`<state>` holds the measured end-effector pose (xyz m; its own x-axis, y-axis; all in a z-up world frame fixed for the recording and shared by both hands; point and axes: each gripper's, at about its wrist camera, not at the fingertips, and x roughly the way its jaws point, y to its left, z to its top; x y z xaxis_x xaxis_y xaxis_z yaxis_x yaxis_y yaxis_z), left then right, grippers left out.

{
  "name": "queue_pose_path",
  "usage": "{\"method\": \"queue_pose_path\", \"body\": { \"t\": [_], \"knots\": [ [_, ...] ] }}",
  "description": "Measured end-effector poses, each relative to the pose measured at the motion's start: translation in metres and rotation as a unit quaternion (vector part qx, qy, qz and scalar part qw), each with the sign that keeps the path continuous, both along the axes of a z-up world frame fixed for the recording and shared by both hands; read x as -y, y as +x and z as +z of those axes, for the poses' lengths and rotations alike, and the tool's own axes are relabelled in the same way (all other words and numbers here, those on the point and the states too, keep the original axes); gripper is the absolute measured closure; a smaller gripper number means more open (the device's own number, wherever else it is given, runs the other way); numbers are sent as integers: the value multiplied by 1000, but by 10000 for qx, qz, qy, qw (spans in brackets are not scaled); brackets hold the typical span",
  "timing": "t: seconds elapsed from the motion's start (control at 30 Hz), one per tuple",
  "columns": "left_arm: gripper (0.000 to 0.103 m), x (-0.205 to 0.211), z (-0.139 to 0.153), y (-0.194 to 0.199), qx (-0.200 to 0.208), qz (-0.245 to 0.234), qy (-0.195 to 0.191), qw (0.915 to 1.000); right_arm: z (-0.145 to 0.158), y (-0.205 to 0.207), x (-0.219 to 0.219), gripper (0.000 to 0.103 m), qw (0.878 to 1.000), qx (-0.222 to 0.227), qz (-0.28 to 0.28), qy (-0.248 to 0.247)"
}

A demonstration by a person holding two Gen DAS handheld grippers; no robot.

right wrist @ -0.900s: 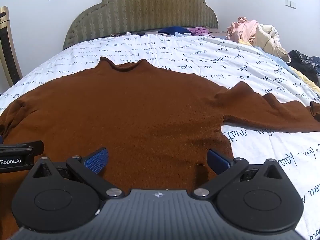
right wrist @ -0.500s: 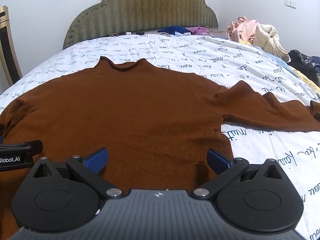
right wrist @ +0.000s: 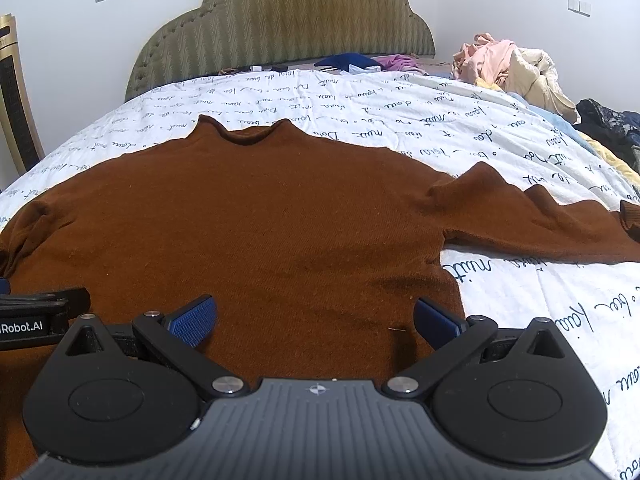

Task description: Fold small clothes

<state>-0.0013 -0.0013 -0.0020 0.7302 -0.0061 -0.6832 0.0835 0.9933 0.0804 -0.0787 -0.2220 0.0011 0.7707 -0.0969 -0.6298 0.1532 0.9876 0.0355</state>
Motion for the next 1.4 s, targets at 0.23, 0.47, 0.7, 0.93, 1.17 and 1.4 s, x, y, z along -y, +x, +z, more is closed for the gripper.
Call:
{"method": "queue_pose_path", "body": {
  "t": [0.23, 0.47, 0.7, 0.93, 1.17, 1.4],
  "knots": [
    [0, 8, 5, 5, 62, -70, -139, 9999, 4, 1, 3, 0, 10000, 27, -19, -94],
    [0, 26, 5, 6, 184, -119, 78, 9997, 5, 2, 16, 0, 10000, 54, -49, 44],
    [0, 34, 0, 13, 156, -158, 126, 9997, 2, 4, 35, 0, 9998, 65, -148, 63],
    [0, 34, 0, 10, 710, -135, 255, 9971, 2, 3, 62, 0, 9998, 129, -135, 89],
    [0, 37, -8, 17, 919, -133, 407, 9948, 6, -8, 123, 0, 9978, 266, -543, -282],
    [0, 36, -21, 24, 671, -56, 402, 9969, 4, -19, 226, 0, 9816, 232, -1544, -1100]
  ]
}}
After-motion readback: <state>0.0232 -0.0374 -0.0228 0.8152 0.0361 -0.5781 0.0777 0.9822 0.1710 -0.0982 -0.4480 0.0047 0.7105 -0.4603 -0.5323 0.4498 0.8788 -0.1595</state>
